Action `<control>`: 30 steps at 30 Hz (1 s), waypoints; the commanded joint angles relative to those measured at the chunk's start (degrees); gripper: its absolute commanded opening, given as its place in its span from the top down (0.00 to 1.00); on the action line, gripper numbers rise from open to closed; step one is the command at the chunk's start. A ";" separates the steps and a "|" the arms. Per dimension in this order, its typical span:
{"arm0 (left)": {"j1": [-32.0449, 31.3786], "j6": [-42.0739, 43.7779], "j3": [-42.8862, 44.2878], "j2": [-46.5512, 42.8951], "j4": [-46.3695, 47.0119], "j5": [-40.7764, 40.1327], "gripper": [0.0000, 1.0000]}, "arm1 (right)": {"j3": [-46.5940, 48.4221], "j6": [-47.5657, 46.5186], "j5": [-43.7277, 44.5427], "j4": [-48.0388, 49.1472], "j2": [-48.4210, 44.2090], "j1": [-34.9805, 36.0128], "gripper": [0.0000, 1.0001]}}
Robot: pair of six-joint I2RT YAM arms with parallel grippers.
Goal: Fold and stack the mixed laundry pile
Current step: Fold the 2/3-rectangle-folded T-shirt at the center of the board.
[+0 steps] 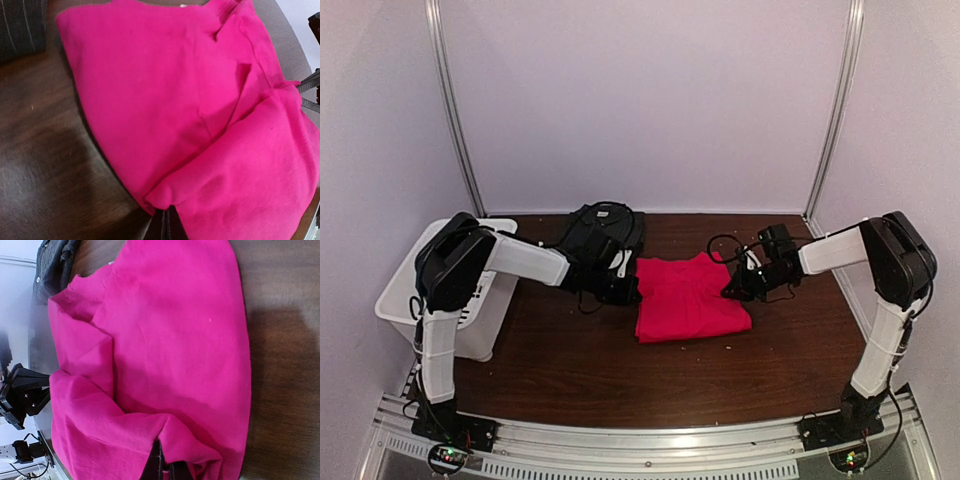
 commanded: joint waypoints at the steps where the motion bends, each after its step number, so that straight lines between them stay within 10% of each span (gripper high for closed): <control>1: -0.33 0.53 -7.10 -2.62 5.54 0.08 1.00 | -5.17 0.15 -1.61 5.68 -1.63 3.53 1.00; 14: -6.55 -5.24 -38.86 -32.24 5.96 -0.62 1.00 | -32.68 17.54 2.75 10.72 -31.02 20.20 1.00; 30: -6.96 0.37 -32.31 -43.38 -7.35 -2.11 1.00 | -21.78 11.40 4.83 -7.09 -37.25 20.42 1.00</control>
